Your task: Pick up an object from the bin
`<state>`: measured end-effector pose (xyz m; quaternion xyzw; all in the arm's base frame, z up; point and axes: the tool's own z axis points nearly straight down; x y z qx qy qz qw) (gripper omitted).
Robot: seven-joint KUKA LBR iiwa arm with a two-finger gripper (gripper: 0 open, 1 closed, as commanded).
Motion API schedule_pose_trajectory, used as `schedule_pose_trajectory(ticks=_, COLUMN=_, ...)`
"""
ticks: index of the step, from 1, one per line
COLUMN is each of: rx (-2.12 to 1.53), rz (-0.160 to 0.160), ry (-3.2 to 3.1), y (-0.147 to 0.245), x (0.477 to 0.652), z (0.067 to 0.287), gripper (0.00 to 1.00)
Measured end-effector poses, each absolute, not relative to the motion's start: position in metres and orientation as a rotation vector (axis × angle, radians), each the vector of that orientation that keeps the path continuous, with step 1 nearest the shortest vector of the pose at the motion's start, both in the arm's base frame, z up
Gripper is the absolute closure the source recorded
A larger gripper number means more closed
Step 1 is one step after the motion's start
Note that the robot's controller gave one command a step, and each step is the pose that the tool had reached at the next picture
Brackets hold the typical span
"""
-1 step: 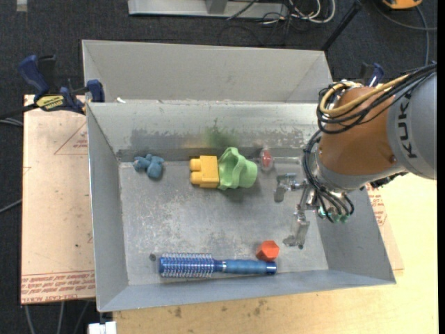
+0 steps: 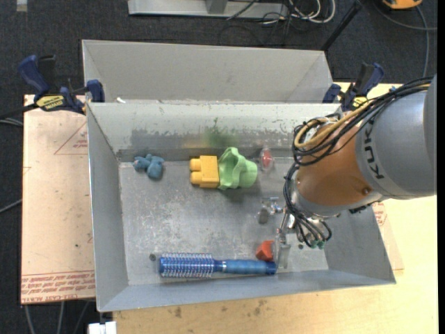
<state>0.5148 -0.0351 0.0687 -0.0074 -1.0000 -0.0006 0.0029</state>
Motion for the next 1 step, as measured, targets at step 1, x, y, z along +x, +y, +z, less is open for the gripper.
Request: schedule_pose_trajectory(ticks=1, rx=0.479, rz=-0.003, ry=-3.105, y=-0.0114, x=0.485, z=0.1, gripper=0.0)
